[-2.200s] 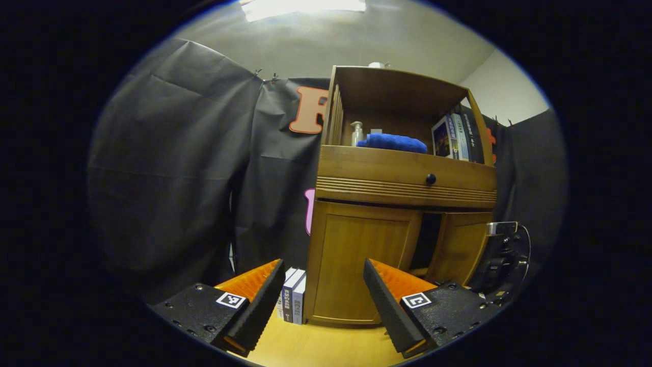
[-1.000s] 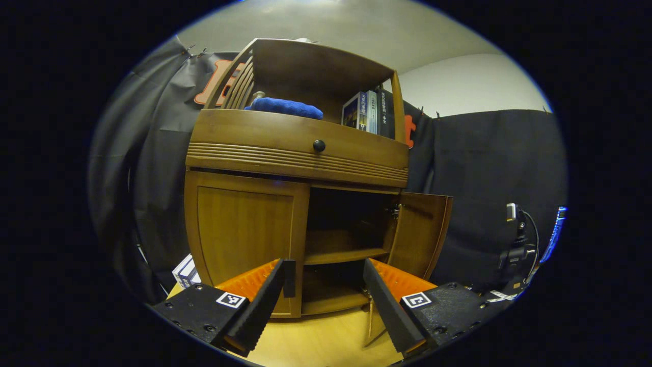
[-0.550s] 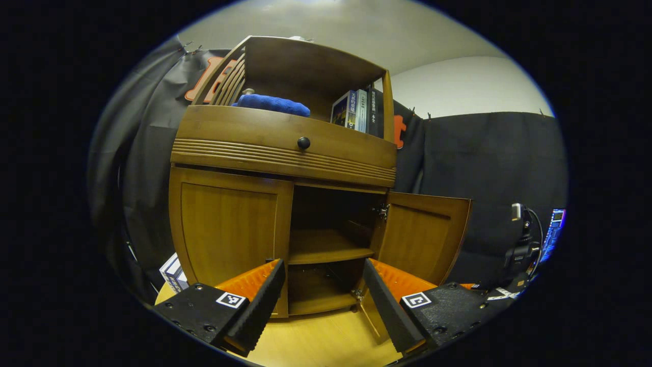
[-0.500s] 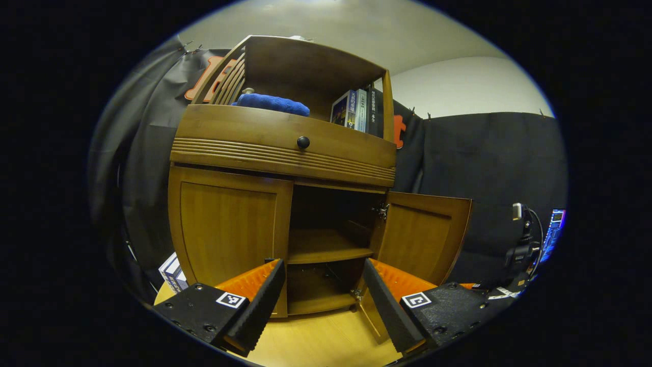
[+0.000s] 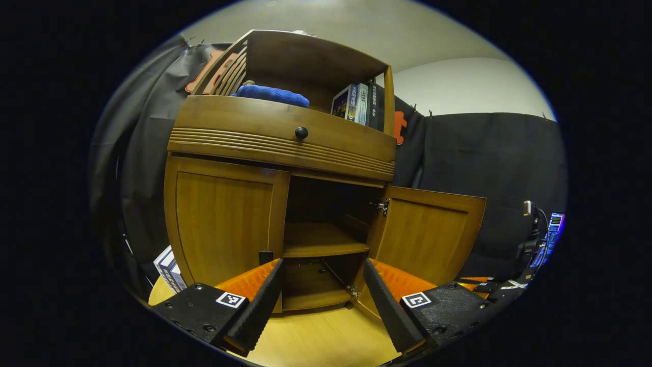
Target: Open the right door of the double-door shoe cabinet with the right hand, and open the left door with the left hand.
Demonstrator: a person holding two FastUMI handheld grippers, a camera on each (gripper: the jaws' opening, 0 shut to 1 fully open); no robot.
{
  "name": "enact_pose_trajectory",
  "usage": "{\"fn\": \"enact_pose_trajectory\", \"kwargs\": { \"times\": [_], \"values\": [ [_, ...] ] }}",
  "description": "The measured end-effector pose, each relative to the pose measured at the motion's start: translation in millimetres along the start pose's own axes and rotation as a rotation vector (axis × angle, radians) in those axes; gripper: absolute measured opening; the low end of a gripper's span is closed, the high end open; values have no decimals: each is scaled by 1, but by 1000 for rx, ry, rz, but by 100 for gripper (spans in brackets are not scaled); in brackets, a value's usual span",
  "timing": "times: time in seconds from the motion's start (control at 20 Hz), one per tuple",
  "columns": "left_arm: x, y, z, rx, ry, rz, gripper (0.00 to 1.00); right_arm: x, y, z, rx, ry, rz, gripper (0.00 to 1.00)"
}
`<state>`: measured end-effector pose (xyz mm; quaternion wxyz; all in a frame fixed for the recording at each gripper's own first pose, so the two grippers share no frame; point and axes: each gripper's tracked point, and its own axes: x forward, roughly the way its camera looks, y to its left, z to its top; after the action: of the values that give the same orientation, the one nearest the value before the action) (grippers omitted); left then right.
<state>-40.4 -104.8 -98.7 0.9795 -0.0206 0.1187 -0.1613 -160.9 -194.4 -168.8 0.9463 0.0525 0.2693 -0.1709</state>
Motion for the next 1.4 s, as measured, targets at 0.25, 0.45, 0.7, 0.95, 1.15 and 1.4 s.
{"fn": "enact_pose_trajectory", "kwargs": {
  "times": [0.25,0.45,0.7,0.95,1.15,1.4],
  "values": [
    [2,4,-6,5,16,18,96,7,5,-3,-47,-2,4,22],
    [5,12,-9,8,24,42,96,9,1,-10,-56,12,9,21],
    [19,39,-9,35,20,105,95,13,-1,-7,-15,0,7,22],
    [40,65,-5,63,-1,156,92,17,-2,-6,-21,4,7,22],
    [59,84,-11,80,6,188,92,19,-2,-6,-11,-6,0,22],
    [87,105,-35,81,50,216,92,20,-3,-5,-11,-11,-10,22]
  ]
}}
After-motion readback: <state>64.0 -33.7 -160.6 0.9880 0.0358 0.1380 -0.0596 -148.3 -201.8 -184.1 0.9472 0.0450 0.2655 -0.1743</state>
